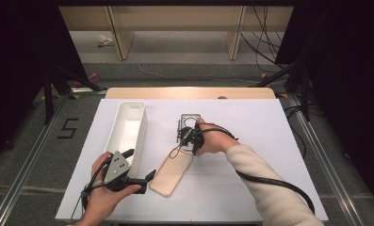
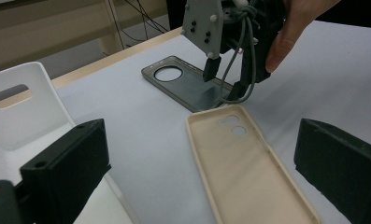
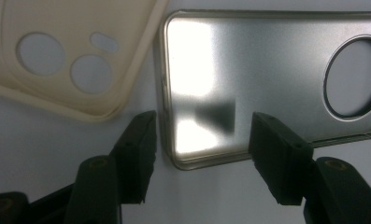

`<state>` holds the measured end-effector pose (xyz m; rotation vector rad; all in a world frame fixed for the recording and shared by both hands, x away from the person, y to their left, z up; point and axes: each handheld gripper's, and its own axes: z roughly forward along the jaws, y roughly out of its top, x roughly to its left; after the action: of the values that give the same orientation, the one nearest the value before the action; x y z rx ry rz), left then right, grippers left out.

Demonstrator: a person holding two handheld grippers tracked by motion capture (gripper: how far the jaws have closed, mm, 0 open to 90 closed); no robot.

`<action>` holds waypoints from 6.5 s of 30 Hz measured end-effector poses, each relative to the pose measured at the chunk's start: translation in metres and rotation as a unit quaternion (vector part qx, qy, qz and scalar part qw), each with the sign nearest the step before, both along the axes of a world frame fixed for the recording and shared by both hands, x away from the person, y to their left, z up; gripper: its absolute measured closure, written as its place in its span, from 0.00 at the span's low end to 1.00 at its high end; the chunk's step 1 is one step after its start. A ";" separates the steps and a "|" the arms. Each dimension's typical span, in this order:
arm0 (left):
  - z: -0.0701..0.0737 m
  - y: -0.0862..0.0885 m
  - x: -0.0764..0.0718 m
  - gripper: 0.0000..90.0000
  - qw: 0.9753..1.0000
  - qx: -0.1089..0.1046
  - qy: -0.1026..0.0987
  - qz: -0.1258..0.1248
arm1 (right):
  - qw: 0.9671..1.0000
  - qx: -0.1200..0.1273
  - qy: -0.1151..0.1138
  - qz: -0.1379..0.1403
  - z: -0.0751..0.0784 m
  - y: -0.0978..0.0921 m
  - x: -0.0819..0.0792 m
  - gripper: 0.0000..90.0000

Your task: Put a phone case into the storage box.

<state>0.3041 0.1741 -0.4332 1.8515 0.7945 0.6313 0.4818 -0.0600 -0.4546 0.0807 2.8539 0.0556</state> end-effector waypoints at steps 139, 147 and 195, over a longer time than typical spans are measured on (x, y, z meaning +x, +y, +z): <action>0.043 -0.075 0.094 0.15 0.997 -0.003 0.074 -0.005 | 0.970 0.244 -0.003 0.013 0.044 -0.104 -0.123 0.99; 0.048 -0.098 0.112 0.17 0.995 0.008 0.101 -0.020 | 0.968 0.250 -0.005 0.021 0.047 -0.098 -0.127 0.99; 0.058 -0.142 0.140 0.89 0.970 -0.079 0.231 -0.019 | 0.975 0.217 -0.012 0.038 0.035 -0.080 -0.129 0.99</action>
<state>0.4445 0.0321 -0.3756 1.8822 1.0723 0.1006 0.3532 -0.1403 -0.4201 0.0591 2.7669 0.6894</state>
